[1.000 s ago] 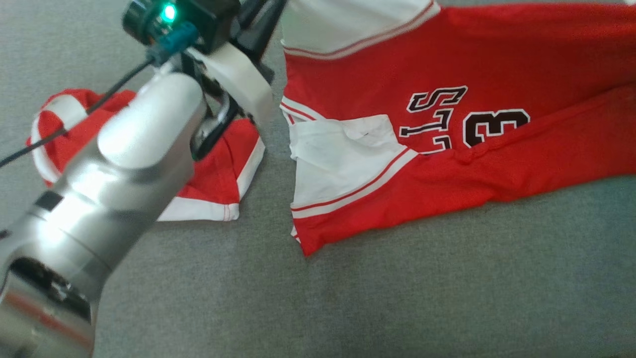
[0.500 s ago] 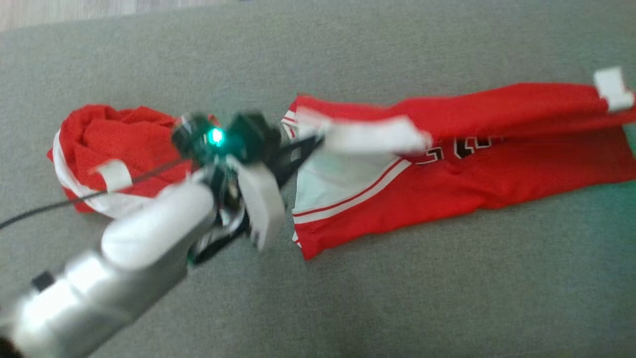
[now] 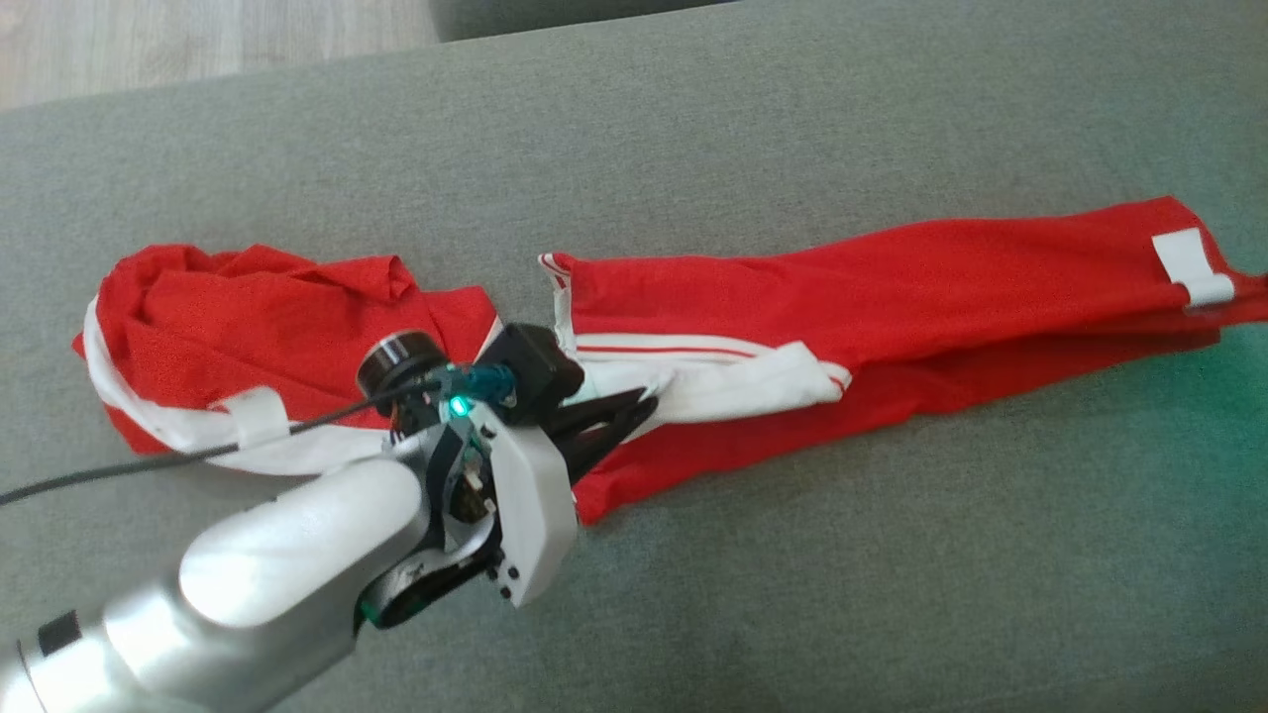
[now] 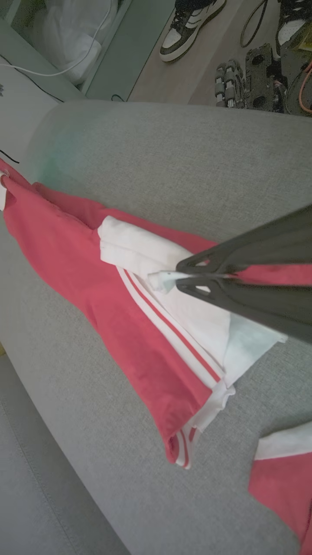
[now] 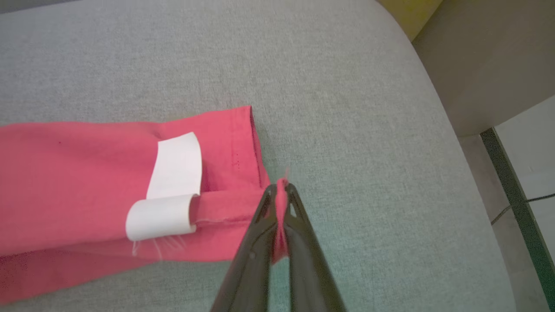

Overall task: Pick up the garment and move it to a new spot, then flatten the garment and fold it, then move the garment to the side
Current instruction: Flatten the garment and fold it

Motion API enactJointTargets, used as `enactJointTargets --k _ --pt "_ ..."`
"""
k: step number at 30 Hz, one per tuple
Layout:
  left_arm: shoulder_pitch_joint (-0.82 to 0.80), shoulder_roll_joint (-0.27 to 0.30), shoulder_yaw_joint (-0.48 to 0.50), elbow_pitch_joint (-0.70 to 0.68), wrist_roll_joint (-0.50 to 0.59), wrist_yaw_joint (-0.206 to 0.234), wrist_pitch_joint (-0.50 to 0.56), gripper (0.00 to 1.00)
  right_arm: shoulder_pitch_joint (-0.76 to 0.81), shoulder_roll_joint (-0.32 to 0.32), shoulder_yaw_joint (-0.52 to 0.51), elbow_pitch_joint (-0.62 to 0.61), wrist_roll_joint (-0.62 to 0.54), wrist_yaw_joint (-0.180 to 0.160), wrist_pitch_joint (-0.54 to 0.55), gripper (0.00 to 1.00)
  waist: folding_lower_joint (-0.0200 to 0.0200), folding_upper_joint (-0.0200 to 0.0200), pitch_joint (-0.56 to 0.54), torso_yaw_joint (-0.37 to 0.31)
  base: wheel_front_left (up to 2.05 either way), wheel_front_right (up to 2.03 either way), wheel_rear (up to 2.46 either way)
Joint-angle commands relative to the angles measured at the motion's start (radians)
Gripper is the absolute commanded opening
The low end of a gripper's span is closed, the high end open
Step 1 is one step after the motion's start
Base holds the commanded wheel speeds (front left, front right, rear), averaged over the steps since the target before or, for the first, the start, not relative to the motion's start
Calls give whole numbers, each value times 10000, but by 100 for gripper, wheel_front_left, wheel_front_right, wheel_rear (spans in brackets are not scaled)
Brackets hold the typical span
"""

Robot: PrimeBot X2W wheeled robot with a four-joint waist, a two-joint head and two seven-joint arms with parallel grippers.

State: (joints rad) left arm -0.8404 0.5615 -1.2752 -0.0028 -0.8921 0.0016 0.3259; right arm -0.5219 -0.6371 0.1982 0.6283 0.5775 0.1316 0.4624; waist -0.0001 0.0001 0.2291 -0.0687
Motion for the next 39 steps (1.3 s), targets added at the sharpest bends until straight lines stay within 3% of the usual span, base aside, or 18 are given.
enactJointTargets --k 1,3,4,5,6,12,16,23,26,29,33,39 --pt "-241 301 375 -262 18 145 60 0 184 -404 27 -306 -75 -9 41 0 1 -1 24 -24 0 0 0" --pt "-225 283 340 -270 134 201 77 0 250 -376 21 -346 -123 -9 98 0 1 -1 58 -49 0 0 0" --pt "-192 247 333 -267 155 229 44 26 272 -370 22 -358 -161 -9 133 0 1 -1 71 -55 0 0 0" --pt "-149 198 350 -259 157 280 -35 91 283 -385 21 -389 -243 -9 109 31 1 -1 83 -58 0 0 0" --pt "-103 139 375 -234 153 347 -115 100 292 -369 -51 -357 -276 -9 108 100 1 -1 88 -60 0 0 0" --pt "52 -229 700 97 344 841 -963 100 54 -122 -773 -405 -502 -9 -489 100 1 -1 14 -33 0 0 0" --pt "193 -508 1484 482 309 1481 -2179 100 -295 102 -1341 -612 -1280 -9 -1742 100 1 -1 -135 45 0 0 0" --pt "628 -792 3409 1187 398 2964 -5230 100 -288 1706 -2004 -1685 -1603 -9 -4320 100 1 -1 -561 299 0 0 0" --pt "1167 -922 4186 1357 676 3662 -5787 100 244 2389 -1894 -2539 -1736 -9 -5311 100 1 -1 -755 472 0 0 0" --pt "2119 -1343 5283 1077 1152 4042 -5866 100 922 3149 -1821 -3378 -1828 -9 -6102 100 1 -1 -815 609 0 0 0" --pt "3311 -1799 6361 756 2230 4126 -5871 100 1651 3775 -1564 -3942 -2158 -9 -6629 100 1 -1 -869 719 0 0 0" --pt "5383 -2802 7987 927 3712 3299 -5874 100 3094 4858 -1309 -4152 -2746 -9 -6982 100 1 -1 -997 946 0 0 0"
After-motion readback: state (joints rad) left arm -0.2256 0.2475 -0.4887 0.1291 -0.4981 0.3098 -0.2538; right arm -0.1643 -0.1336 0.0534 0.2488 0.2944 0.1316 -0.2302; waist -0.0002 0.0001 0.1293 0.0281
